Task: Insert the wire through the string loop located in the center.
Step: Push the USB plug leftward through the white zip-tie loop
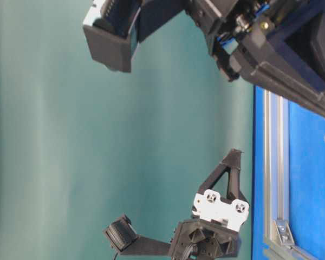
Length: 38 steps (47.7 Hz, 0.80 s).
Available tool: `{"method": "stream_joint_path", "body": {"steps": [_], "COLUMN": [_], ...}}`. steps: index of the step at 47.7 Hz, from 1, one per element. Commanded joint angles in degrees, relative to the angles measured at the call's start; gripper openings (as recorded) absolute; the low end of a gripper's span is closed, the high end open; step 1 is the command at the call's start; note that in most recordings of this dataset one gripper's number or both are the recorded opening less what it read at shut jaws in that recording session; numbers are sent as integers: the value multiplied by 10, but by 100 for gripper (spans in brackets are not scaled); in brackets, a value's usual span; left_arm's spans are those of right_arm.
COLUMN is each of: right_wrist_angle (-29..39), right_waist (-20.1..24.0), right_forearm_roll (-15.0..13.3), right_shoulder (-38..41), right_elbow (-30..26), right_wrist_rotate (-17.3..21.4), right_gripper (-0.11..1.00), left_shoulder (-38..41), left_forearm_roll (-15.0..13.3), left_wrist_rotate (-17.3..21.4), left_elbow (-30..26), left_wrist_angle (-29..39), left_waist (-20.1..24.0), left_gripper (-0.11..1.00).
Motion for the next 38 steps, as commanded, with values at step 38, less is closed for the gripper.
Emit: {"method": "stream_joint_path", "body": {"steps": [38], "right_wrist_angle": [-11], "right_waist": [-1], "right_forearm_roll": [2], "right_shoulder": [-4], "right_elbow": [-11], "right_wrist_rotate": [1], "right_gripper": [-3], "left_shoulder": [-18], "left_forearm_roll": [2], "left_wrist_rotate": [-1], "left_elbow": [-4], "left_wrist_angle": [1], "left_waist": [-13], "left_gripper": [0]}}
